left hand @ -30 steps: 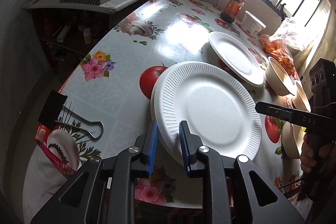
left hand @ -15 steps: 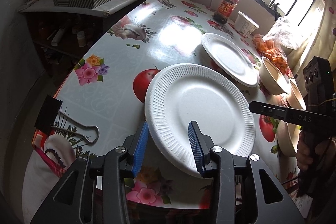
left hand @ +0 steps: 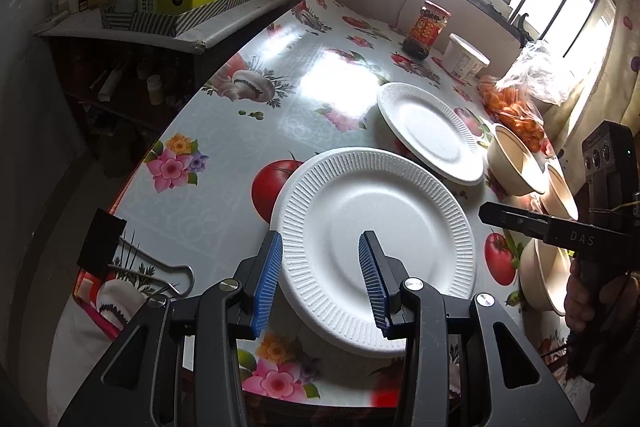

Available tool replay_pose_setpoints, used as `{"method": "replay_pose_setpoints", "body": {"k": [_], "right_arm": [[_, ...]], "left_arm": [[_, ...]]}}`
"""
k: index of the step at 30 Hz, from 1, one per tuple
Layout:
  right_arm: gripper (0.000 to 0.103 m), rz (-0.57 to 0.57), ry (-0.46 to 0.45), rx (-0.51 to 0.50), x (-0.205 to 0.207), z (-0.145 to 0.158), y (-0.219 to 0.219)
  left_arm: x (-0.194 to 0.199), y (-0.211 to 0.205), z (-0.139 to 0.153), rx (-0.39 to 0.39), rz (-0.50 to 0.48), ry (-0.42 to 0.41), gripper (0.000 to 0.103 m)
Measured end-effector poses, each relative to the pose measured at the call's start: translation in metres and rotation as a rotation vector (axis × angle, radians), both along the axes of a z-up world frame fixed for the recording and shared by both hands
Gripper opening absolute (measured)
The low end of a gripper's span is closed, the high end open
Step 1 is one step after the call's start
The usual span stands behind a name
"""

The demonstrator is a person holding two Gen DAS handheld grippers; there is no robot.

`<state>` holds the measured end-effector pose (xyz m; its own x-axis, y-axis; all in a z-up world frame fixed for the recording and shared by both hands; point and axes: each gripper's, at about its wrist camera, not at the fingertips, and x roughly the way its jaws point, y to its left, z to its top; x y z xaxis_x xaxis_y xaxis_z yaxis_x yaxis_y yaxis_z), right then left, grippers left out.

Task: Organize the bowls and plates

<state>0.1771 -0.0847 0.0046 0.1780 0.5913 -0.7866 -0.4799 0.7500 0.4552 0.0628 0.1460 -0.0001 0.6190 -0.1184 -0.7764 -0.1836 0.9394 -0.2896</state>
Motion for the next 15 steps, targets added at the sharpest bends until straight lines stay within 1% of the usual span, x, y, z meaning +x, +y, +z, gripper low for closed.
{"method": "replay_pose_setpoints", "body": {"k": [4,6,12,15], "right_arm": [[0.025,-0.005,-0.036,0.004,0.005,0.017,-0.007],[0.026,-0.014,-0.065,-0.002,0.009,0.025,-0.012],[0.029,-0.047,-0.097,0.002,0.027,0.046,-0.027],[0.034,-0.042,-0.117,0.004,0.038,0.058,-0.030]], "left_arm": [[0.011,-0.007,0.013,0.006,-0.024,-0.023,0.041],[0.018,-0.010,0.018,-0.004,-0.045,-0.031,0.041],[0.040,-0.023,0.031,0.027,-0.091,-0.027,0.041],[0.053,-0.026,0.038,0.035,-0.106,-0.022,0.041]]}}
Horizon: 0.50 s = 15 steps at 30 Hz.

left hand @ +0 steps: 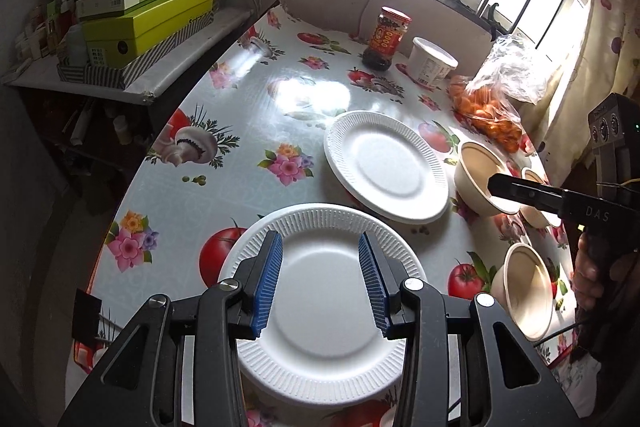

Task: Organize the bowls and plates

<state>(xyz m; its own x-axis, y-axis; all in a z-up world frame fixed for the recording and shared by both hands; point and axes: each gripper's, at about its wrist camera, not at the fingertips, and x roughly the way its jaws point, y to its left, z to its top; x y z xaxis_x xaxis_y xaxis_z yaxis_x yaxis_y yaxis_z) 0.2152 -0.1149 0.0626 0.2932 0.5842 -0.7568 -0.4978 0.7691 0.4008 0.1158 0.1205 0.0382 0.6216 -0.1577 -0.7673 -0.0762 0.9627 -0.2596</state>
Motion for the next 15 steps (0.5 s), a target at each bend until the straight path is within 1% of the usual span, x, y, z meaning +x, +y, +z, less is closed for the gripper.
{"method": "replay_pose_setpoints", "body": {"k": [4,6,8,12,15], "right_arm": [[0.034,-0.031,-0.031,0.009,0.025,0.016,-0.006],[0.034,-0.035,-0.026,0.018,0.038,0.019,-0.009],[0.034,-0.031,-0.005,0.015,0.052,0.018,-0.009],[0.034,-0.031,-0.004,-0.057,0.077,0.011,-0.009],[0.034,-0.036,0.014,-0.081,0.094,0.002,-0.011]], "left_arm": [[0.019,-0.004,0.006,-0.009,0.004,0.015,0.041],[0.029,-0.005,0.009,-0.012,0.007,0.014,0.041],[0.038,-0.007,0.010,-0.019,0.010,0.019,0.041],[0.056,-0.014,0.011,-0.019,0.006,0.024,0.041],[0.071,-0.017,0.007,-0.030,0.006,0.044,0.041]]}}
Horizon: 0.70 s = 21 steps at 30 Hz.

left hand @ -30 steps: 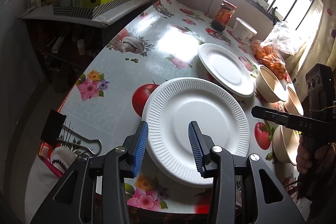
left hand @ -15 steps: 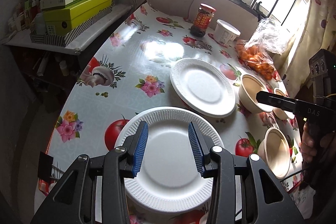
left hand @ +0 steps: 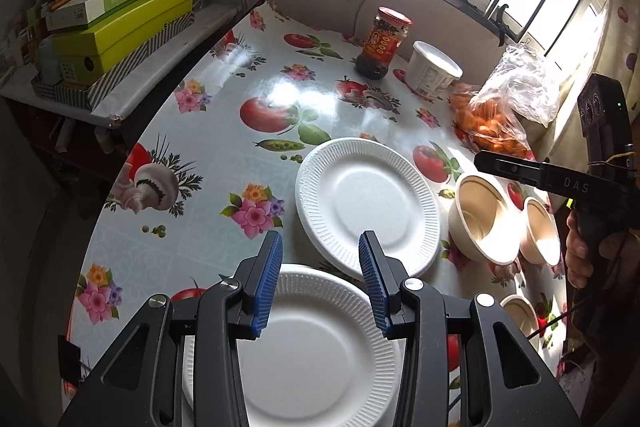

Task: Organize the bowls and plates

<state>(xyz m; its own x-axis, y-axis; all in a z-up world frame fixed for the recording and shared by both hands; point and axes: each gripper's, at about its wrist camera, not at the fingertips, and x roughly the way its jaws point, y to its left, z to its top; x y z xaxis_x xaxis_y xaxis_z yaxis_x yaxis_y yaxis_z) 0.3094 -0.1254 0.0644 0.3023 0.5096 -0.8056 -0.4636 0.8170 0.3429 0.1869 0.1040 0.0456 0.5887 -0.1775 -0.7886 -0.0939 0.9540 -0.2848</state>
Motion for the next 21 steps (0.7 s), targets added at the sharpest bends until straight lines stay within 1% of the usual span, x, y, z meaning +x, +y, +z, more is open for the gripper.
{"method": "replay_pose_setpoints", "body": {"k": [2,5,10,12,21], "right_arm": [[0.034,-0.002,0.013,-0.009,0.009,-0.007,0.000],[0.032,0.013,0.040,-0.026,0.023,-0.021,0.003],[0.026,0.004,0.093,-0.052,0.041,-0.047,0.005],[0.024,0.010,0.111,-0.051,0.045,-0.055,0.005],[0.023,0.009,0.154,-0.037,0.061,-0.072,0.002]], "left_arm": [[0.008,0.001,-0.004,-0.010,0.017,0.021,0.041],[0.018,0.000,-0.009,-0.008,0.027,0.031,0.041],[0.032,0.005,-0.023,-0.034,0.054,0.080,0.041],[0.035,0.006,-0.027,-0.030,0.063,0.089,0.041],[0.046,0.004,-0.043,-0.041,0.069,0.134,0.041]]}}
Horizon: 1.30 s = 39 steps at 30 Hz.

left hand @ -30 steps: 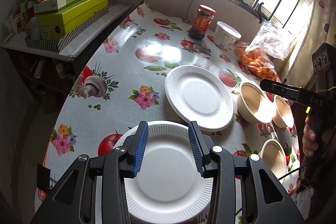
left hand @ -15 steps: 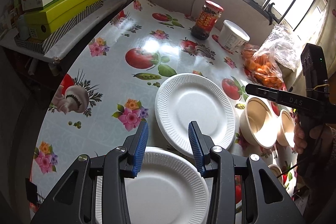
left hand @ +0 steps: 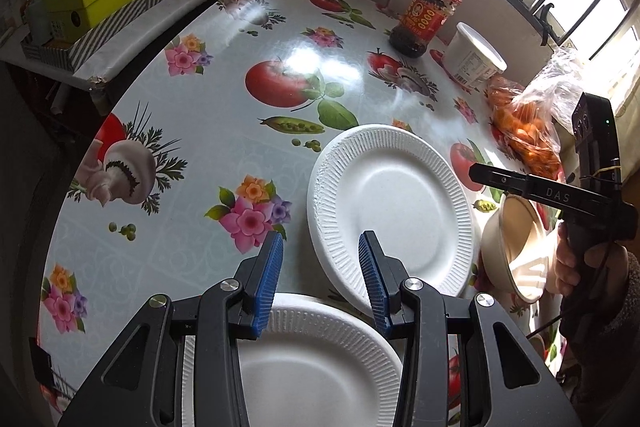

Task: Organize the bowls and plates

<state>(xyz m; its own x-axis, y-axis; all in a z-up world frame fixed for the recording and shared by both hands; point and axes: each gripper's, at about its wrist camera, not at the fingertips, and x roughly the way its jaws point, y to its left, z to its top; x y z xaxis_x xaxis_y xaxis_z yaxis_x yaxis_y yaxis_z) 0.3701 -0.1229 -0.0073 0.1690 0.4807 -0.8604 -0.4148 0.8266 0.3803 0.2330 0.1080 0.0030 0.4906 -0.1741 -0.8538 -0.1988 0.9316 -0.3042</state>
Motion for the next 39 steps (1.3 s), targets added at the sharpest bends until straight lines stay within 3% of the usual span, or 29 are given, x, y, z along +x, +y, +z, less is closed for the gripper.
{"method": "replay_pose_setpoints", "body": {"k": [16,36,39], "right_arm": [[0.023,0.027,0.065,-0.004,0.012,-0.016,0.008],[0.023,0.063,0.068,-0.081,0.011,-0.018,0.023],[0.023,0.067,0.067,-0.081,0.010,-0.019,0.025]], "left_arm": [[0.009,-0.007,-0.015,-0.006,-0.013,0.046,0.041],[0.012,-0.008,-0.023,-0.022,-0.019,0.066,0.041],[0.012,-0.007,-0.024,-0.021,-0.017,0.066,0.030]]}}
